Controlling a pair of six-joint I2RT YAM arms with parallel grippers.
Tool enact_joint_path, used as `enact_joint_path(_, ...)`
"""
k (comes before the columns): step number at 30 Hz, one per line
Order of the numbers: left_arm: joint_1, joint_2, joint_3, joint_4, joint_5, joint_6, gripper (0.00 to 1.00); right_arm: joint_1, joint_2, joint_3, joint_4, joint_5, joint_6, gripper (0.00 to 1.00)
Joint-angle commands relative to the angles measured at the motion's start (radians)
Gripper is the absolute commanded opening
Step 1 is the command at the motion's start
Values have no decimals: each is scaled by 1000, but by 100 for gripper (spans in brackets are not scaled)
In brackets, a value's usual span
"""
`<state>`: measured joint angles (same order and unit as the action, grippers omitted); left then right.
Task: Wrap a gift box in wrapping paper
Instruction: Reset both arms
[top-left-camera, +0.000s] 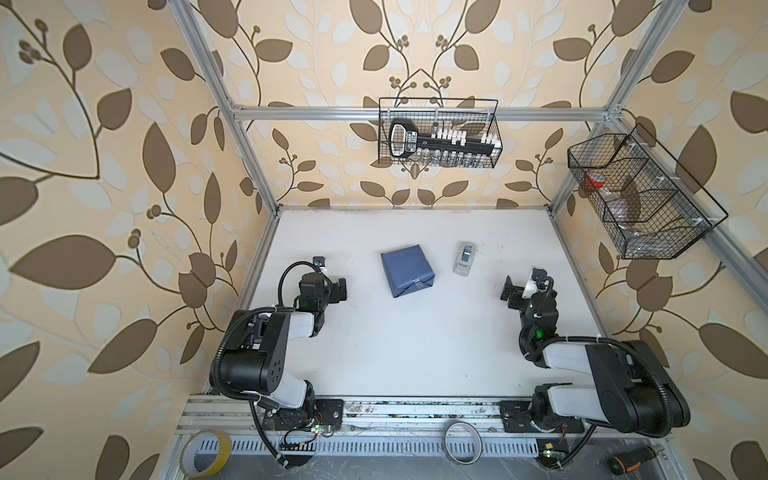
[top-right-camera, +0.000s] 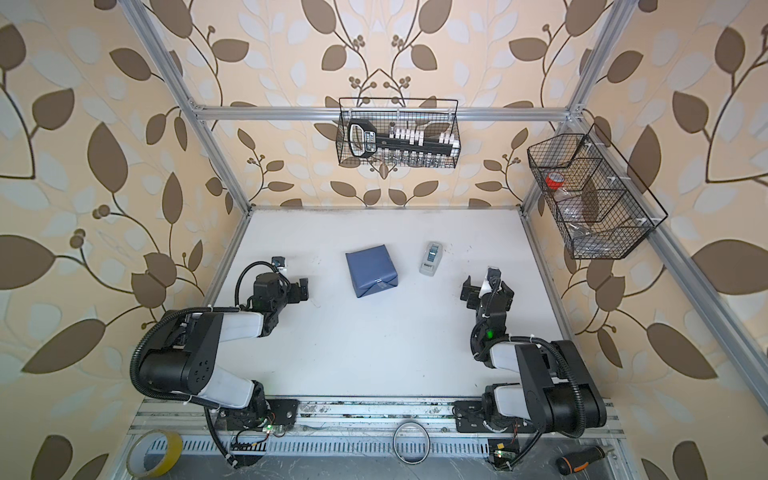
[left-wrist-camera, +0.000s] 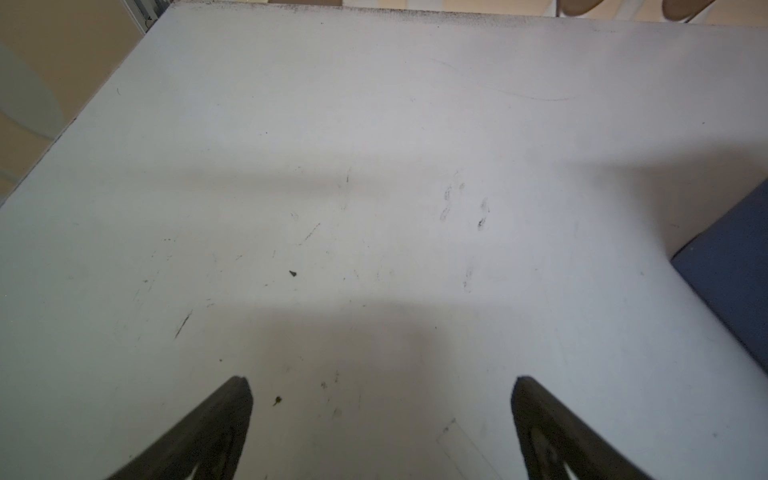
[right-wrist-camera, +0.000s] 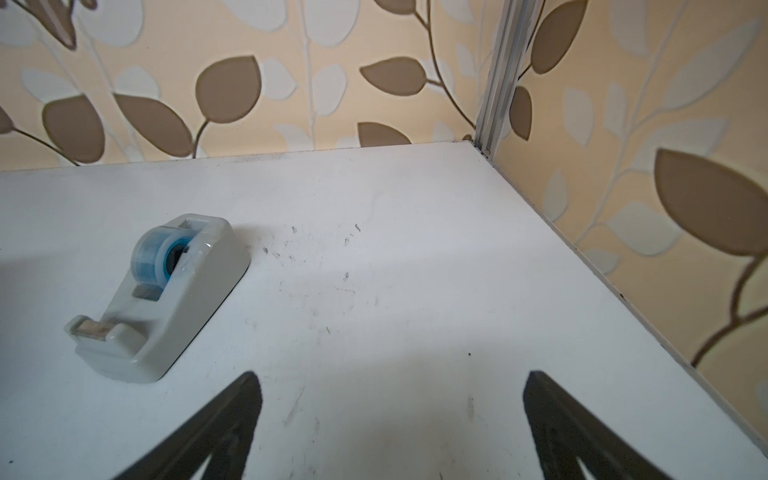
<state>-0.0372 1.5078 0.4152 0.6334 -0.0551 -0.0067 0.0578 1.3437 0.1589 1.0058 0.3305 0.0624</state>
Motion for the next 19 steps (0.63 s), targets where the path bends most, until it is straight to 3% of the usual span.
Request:
enact_joint_path(1,12,-17,-6,60,15,11,99,-5,-7,-6,54,-32,-12,100)
enact_joint_path(19,11,-15,-4,58,15,10,99,2,1,-2,57,-68,-35,100)
